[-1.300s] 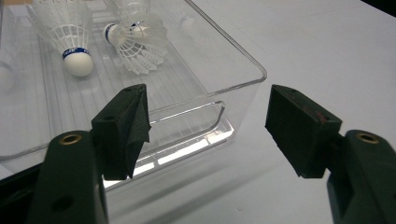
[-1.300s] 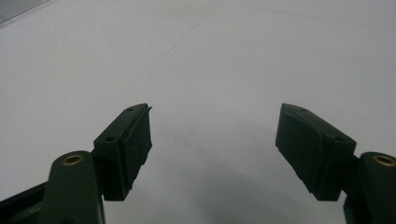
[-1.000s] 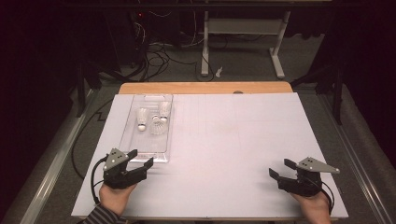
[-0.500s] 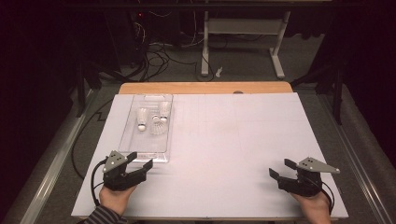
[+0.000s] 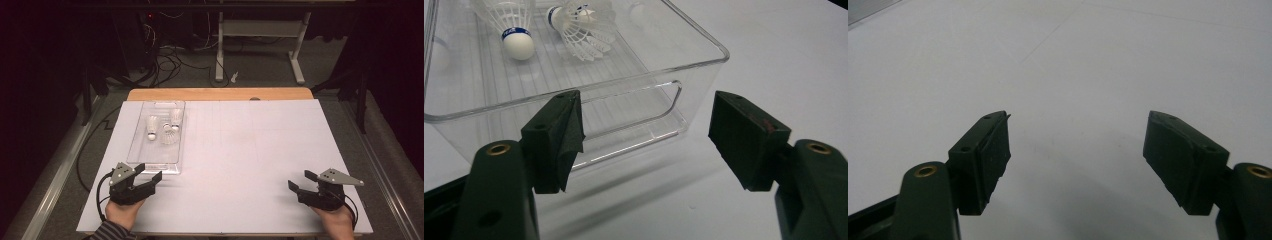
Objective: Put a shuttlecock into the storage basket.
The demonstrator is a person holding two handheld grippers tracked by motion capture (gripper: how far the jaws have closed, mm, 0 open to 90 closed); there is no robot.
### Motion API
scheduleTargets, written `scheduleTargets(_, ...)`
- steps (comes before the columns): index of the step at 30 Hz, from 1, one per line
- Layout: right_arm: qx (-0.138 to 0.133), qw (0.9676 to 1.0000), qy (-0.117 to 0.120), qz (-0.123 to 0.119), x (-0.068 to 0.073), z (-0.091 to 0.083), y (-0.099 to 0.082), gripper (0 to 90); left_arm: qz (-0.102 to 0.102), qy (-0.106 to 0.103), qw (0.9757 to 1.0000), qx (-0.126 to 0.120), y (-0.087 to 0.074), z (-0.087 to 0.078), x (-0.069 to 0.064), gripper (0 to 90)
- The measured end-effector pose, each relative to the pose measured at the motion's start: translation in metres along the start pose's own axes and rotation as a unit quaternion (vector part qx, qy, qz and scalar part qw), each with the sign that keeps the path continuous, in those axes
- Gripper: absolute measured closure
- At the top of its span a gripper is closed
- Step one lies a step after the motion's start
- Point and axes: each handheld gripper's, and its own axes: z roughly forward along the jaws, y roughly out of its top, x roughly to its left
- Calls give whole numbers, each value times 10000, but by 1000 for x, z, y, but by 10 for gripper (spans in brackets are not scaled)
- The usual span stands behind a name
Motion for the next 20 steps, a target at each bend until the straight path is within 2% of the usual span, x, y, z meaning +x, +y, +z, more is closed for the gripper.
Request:
scheduleTargets(5,-5,10000,-3,-7,0,0,0,274,-52,8,10000,29,-1,1,0,307)
scheduleTargets(20,-9,10000,-7,-14,0,0,0,274,-24,-56,10000,28,-1,-1,-1,304)
